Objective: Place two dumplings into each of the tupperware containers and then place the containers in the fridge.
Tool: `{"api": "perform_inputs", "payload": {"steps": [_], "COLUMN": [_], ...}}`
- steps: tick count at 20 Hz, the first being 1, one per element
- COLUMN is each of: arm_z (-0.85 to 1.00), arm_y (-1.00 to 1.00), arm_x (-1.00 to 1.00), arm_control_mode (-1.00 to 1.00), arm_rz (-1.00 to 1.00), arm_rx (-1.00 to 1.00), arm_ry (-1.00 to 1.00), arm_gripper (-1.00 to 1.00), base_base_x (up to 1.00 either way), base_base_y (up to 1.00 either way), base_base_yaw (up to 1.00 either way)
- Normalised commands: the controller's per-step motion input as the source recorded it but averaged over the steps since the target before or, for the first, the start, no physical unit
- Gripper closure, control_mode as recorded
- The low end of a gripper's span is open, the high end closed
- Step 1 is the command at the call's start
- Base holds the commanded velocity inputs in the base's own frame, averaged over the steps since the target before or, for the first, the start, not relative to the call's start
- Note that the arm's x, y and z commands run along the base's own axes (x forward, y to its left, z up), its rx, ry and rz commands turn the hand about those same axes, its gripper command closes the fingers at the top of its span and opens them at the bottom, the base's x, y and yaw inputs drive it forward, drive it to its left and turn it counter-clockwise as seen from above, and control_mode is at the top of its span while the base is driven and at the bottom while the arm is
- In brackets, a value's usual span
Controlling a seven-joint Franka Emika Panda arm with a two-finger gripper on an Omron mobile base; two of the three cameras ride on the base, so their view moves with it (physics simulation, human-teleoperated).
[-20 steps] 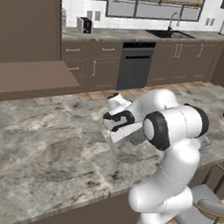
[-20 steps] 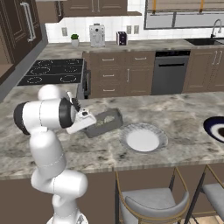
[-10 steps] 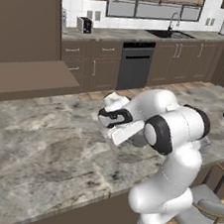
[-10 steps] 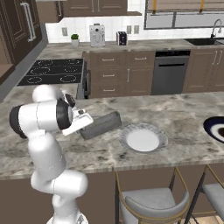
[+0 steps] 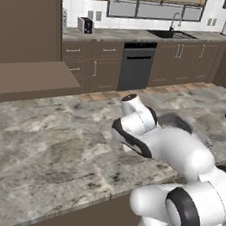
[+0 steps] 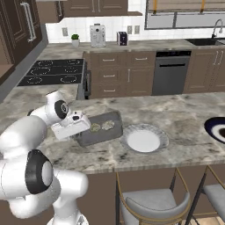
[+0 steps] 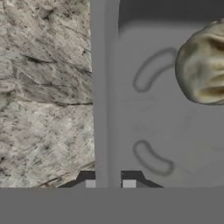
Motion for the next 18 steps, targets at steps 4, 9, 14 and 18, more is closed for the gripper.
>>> {"api": "perform_inputs", "payload": {"steps": [4,9,14,18], "arm_z": [0.84,0.77,0.64,0.60], "arm_y": [0.00,0.02,0.36,0.52], "arm_x": [-1.00,-0.98,-0.74,-0.38], "arm_control_mode": [-1.00,-1.00,-1.00,-1.00], "arm_rz": [0.00,0.00,0.03,0.19], "arm_rx": [0.09,0.14,0.13,0.02], "arm_ry": [-0.35,-0.39,-0.22,-0.03], "arm_gripper": [1.00,1.00,1.00,1.00], "base_base_x": [0.00,0.00,0.00,0.00], "base_base_y": [0.00,0.00,0.00,0.00], "base_base_yaw": [0.00,0.00,0.00,0.00]}}
